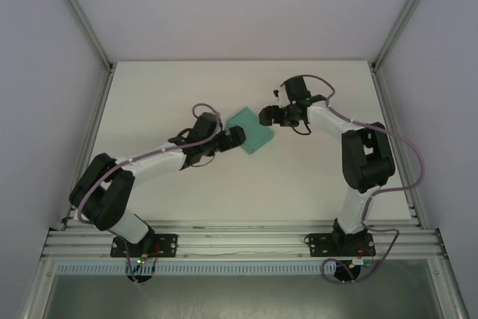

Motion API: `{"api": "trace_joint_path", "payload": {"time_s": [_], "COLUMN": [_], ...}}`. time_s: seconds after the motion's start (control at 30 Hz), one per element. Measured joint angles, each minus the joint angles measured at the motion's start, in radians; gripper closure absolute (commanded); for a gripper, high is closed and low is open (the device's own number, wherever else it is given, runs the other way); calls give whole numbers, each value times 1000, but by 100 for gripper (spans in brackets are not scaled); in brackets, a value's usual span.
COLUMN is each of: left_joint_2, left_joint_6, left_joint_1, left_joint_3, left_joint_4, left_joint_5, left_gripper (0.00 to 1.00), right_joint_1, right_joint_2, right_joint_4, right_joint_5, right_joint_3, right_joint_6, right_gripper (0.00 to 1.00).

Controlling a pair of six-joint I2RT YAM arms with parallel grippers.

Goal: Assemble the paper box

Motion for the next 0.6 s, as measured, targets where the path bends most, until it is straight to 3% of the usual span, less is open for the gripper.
{"api": "trace_joint_path", "payload": {"time_s": [0.2, 0.33, 0.5, 0.6], "left_joint_2": [-176, -281, -355, -304], "left_joint_6": [108, 208, 395, 479], "left_joint_1": [192, 336, 463, 554], "left_joint_3": [0, -22, -230, -361], "left_joint_4": [-112, -123, 84, 237], "left_joint_5": [-200, -344, -472, -479], "left_gripper": [0, 0, 0, 0], "right_joint_1": [-43, -147, -264, -307], "right_joint_2": [-240, -469, -651, -648], "right_joint_4": [63, 214, 484, 691], "right_joint_5": [111, 206, 377, 477], "right_joint_3": [-168, -385, -693, -858], "right_joint_6": [2, 38, 55, 39], "right_gripper": [0, 0, 0, 0]}}
